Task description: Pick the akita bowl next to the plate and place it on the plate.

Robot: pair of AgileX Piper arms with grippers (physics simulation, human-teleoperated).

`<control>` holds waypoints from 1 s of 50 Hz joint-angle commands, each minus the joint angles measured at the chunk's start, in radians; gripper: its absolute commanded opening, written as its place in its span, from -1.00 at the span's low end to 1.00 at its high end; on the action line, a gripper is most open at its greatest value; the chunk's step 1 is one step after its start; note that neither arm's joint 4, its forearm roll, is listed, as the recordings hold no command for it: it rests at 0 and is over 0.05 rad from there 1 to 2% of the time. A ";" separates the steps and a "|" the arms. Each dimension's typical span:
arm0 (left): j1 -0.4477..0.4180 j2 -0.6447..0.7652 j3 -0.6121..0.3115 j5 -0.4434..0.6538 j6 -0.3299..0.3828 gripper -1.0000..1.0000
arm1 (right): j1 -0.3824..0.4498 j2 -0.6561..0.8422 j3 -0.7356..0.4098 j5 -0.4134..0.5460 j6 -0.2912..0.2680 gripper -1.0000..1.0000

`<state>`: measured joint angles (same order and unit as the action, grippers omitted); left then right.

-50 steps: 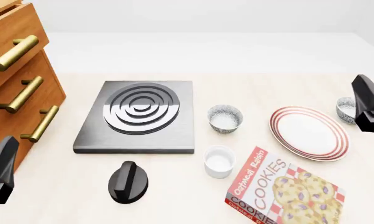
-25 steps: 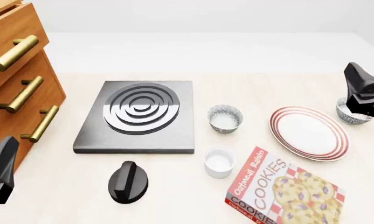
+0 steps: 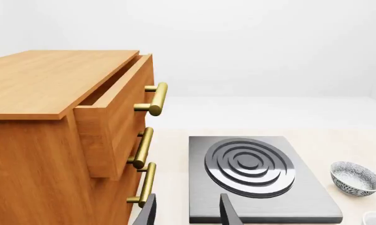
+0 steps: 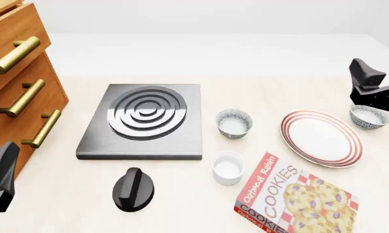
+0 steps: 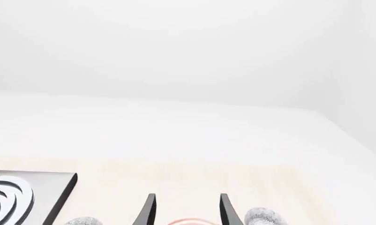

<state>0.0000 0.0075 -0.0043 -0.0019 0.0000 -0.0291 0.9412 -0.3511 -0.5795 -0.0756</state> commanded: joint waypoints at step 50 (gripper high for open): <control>0.000 0.000 0.000 0.000 0.000 1.00 | -0.105 0.306 -0.208 0.015 0.006 1.00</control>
<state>0.0000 0.0075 -0.0043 -0.0019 0.0000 -0.1188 1.2200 -0.5331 -0.5774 -0.0779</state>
